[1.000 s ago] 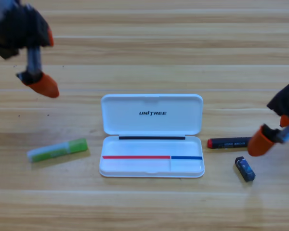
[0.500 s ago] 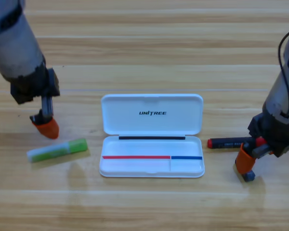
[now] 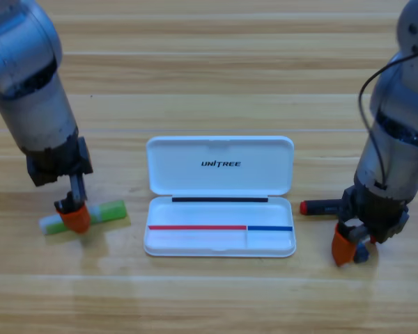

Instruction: Clean up eraser and pencils

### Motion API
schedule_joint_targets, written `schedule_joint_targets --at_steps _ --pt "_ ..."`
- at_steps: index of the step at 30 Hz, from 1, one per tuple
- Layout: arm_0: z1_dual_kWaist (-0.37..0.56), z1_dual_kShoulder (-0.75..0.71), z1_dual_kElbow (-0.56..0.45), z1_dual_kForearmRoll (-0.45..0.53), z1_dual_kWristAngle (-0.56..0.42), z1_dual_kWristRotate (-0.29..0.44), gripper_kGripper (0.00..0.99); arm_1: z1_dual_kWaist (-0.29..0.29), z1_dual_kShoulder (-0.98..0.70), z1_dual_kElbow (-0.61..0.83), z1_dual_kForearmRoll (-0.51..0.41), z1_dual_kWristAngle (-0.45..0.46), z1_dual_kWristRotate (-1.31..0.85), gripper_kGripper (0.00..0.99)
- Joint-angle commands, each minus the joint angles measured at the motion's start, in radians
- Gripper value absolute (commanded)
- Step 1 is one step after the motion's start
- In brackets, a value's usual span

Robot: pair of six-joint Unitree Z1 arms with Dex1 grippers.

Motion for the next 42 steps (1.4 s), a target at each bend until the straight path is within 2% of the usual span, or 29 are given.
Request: schedule_joint_targets --at_steps 1,2,11,14,17,19,20,22,27,32,38,41,42 --pt "0.014 0.064 0.037 -0.025 -0.022 0.007 0.986 0.024 0.079 0.002 -0.020 0.001 0.000 0.112" --pt "0.014 0.069 0.039 -0.027 -0.025 0.009 0.986 0.024 0.081 0.002 -0.020 -0.013 0.000 0.000" --pt "0.015 0.082 0.079 -0.070 -0.053 0.032 0.986 0.024 0.038 -0.002 0.008 -0.086 -0.009 0.000" --pt "0.017 0.085 0.096 -0.086 -0.059 0.043 0.986 0.024 -0.030 -0.045 0.049 -0.082 -0.190 0.000" --pt "0.020 0.085 0.109 -0.102 -0.062 0.049 0.988 0.039 -0.096 -0.093 0.080 -0.079 -0.472 0.000" --pt "0.023 0.087 0.119 -0.114 -0.064 0.052 0.989 0.047 -0.122 -0.113 0.084 -0.037 -0.567 0.000" --pt "0.023 0.087 0.126 -0.122 -0.065 0.052 0.989 0.053 -0.128 -0.123 0.095 0.018 -0.647 0.000" --pt "0.024 0.088 0.143 -0.142 -0.067 0.058 0.990 0.071 -0.120 -0.153 0.132 0.108 -0.808 0.000" --pt "0.030 0.084 0.185 -0.201 -0.067 0.067 0.969 0.124 -0.010 -0.292 0.209 0.088 -0.945 0.000" --pt "0.040 0.081 0.197 -0.226 -0.062 0.084 0.726 0.151 0.119 -0.410 0.250 0.056 -0.951 0.000" --pt "0.044 0.067 0.200 -0.228 -0.039 0.144 0.287 0.153 0.214 -0.478 0.252 0.001 -0.949 0.000" --pt "0.044 0.041 0.206 -0.231 -0.018 0.159 0.026 0.153 0.228 -0.482 0.252 -0.002 -0.946 0.000" --pt "0.044 0.027 0.211 -0.235 -0.007 0.159 0.000 0.154 0.228 -0.482 0.252 -0.002 -0.945 0.000"
